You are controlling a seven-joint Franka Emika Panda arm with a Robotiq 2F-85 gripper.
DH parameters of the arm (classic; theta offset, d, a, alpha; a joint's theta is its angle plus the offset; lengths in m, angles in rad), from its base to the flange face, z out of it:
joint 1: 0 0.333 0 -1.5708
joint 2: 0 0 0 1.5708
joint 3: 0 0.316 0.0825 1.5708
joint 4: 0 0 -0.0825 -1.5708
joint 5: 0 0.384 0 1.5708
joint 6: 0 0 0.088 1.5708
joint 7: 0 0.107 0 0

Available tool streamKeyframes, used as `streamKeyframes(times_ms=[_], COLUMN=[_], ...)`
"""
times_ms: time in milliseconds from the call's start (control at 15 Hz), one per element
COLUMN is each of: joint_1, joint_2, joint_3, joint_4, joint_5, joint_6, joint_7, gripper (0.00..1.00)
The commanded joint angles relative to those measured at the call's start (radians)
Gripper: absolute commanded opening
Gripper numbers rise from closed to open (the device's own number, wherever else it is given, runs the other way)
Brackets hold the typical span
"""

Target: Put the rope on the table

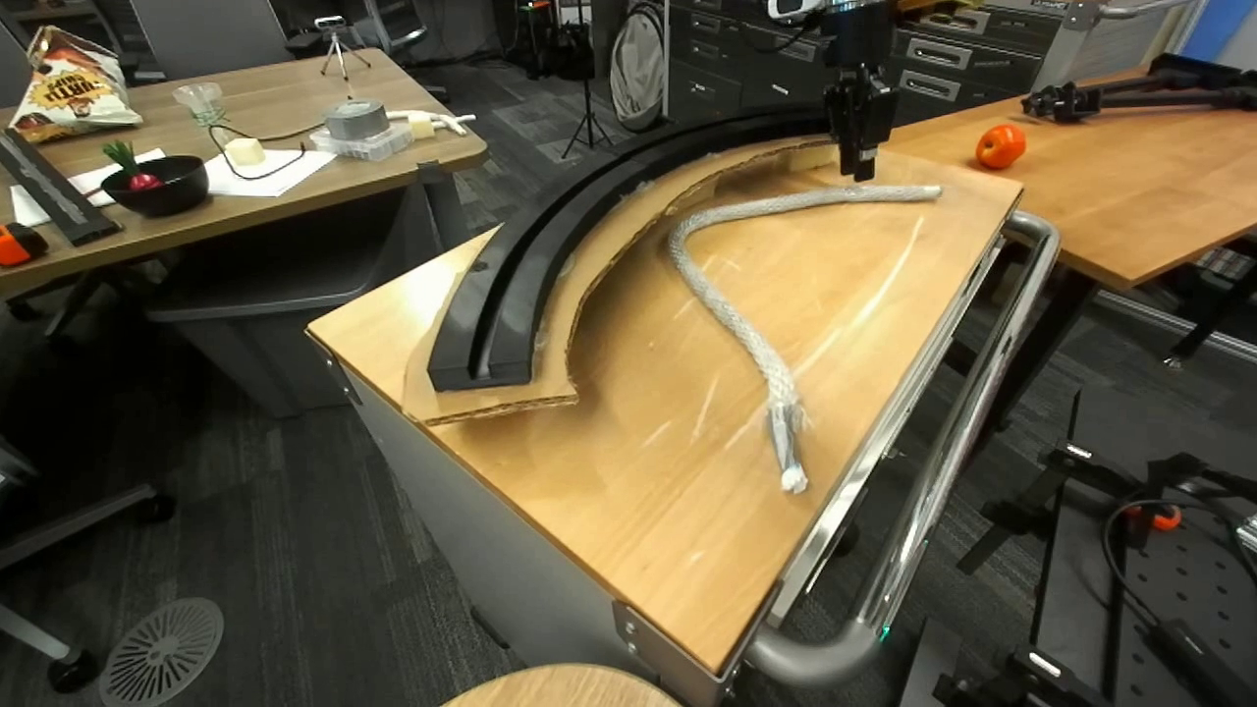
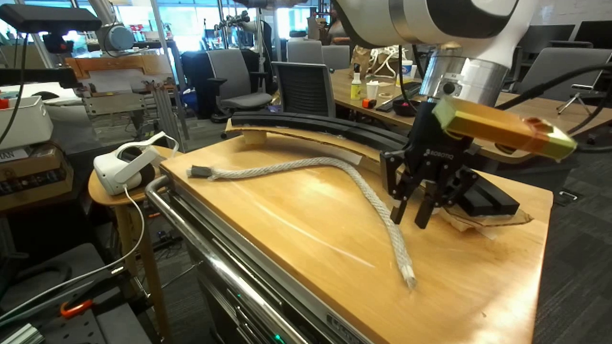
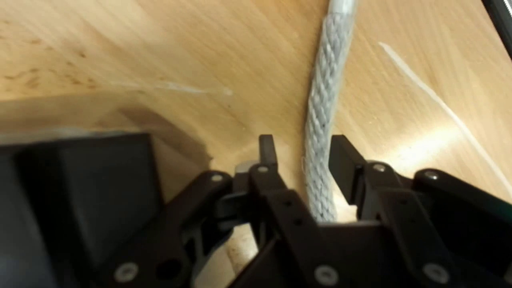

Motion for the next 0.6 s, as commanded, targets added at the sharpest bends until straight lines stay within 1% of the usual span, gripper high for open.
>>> streamKeyframes(times_ms=[0,67,133,200,267,333,400,467,533], joint_1=[0.023,0.021,0.018,0.011,0.0,-0.006,0.015,0.017,0.019], joint_2=[-0.213,-0.256,-0.305,-0.356,-0.404,-0.445,-0.324,-0.369,-0.404], joint_3=[-0.02,-0.021,-0.021,-0.02,-0.019,-0.021,-0.03,-0.036,-0.041], joint_4=[-0.143,-0.167,-0.191,-0.211,-0.218,-0.211,-0.137,-0.149,-0.162], joint_5=[-0.125,-0.154,-0.169,-0.161,-0.106,-0.039,-0.1,-0.075,-0.062], joint_6=[0.095,0.125,0.152,0.178,0.184,0.15,0.13,0.128,0.127], joint_7=[0.031,0.024,0.016,0.0,-0.007,-0.025,0.006,-0.002,-0.006], gripper=[0.73,0.81,0.88,0.95,1.0,1.0,0.93,1.0,1.0])
